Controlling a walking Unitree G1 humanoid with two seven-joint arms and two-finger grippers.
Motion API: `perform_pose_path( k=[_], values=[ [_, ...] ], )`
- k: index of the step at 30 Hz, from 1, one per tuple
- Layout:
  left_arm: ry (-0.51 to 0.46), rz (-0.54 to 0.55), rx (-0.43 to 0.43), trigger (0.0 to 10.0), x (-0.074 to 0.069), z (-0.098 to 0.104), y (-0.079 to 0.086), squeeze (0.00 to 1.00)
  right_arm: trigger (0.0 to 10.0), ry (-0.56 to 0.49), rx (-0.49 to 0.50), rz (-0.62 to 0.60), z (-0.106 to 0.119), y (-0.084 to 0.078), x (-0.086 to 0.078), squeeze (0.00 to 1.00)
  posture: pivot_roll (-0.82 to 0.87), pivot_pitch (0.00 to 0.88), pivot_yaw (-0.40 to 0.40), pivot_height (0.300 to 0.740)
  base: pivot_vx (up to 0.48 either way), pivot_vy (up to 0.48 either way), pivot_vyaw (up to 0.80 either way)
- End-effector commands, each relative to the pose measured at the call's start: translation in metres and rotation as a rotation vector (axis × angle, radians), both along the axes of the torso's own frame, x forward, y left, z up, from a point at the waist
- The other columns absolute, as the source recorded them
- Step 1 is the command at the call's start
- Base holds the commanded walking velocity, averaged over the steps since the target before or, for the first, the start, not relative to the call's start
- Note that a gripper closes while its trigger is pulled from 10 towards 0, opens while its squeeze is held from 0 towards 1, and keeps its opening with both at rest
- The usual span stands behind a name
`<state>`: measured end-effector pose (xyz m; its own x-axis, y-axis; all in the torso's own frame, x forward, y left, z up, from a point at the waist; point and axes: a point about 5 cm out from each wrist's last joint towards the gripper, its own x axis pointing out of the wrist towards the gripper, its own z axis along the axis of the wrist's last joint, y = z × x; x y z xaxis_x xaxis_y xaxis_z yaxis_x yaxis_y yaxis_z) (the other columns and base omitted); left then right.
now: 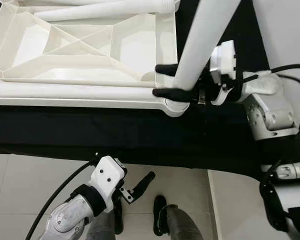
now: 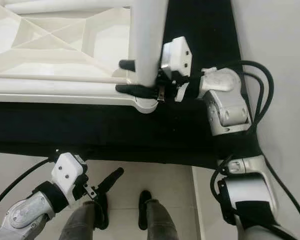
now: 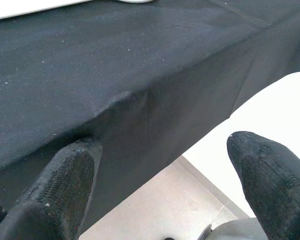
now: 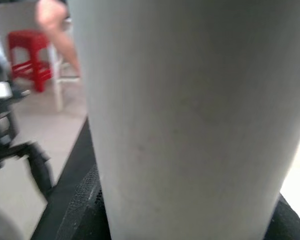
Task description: Building children table
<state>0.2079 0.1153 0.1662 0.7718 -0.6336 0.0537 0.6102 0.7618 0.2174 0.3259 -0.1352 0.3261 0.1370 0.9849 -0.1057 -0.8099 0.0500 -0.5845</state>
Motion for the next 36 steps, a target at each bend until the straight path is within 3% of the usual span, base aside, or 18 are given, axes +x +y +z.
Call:
perform_pose_path(
  k=[1, 6, 11, 16, 24, 30, 35, 36],
  values=[
    [0.028, -0.012, 0.001, 10.0, -0.003, -0.007, -0.002, 0.0, 10.0, 0.218, -0.156, 0.007, -0.047, -0.003, 0.006, 0.0, 0.05, 0.458, -0.052, 0.74, 0.0, 0.0, 0.0],
    [0.03, -0.015, 0.0, 10.0, -0.004, -0.008, -0.003, 0.0, 10.0, 0.246, -0.13, -0.024, -0.045, -0.003, 0.011, 0.0, 0.04, 0.45, -0.056, 0.74, 0.0, 0.0, 0.0],
    [0.036, -0.02, -0.002, 10.0, -0.005, -0.009, -0.004, 0.0, 10.0, 0.328, 0.006, -0.252, -0.047, -0.003, 0.034, 0.0, 0.04, 0.447, -0.053, 0.74, 0.0, 0.0, 0.0],
    [0.039, -0.023, -0.003, 10.0, -0.005, -0.01, -0.004, 0.0, 10.0, 0.383, 0.055, -0.352, -0.053, -0.007, 0.041, 0.0, 0.04, 0.446, -0.054, 0.74, 0.0, 0.0, 0.0],
    [0.043, -0.028, -0.003, 10.0, -0.005, -0.01, -0.004, 0.0, 10.0, 0.439, 0.134, -0.469, -0.07, -0.01, 0.037, 0.0, 0.04, 0.451, -0.055, 0.74, 0.0, 0.0, 0.0],
    [0.043, -0.028, 0.0, 10.0, -0.004, -0.01, -0.003, 0.0, 10.0, 0.445, 0.258, -0.625, -0.075, -0.012, 0.037, 0.0, 0.04, 0.458, -0.057, 0.74, 0.0, 0.0, 0.0],
    [0.042, -0.026, 0.001, 10.0, -0.004, -0.01, -0.002, 0.0, 10.0, 0.441, 0.306, -0.659, -0.081, -0.006, 0.03, 0.0, 0.03, 0.458, -0.061, 0.74, 0.0, 0.0, 0.0],
    [0.041, -0.022, 0.003, 10.0, -0.003, -0.01, 0.0, 0.0, 10.0, 0.447, 0.369, -0.706, -0.099, 0.006, 0.015, 0.0, 0.04, 0.46, -0.06, 0.74, 0.0, 0.0, 0.0]
  ],
)
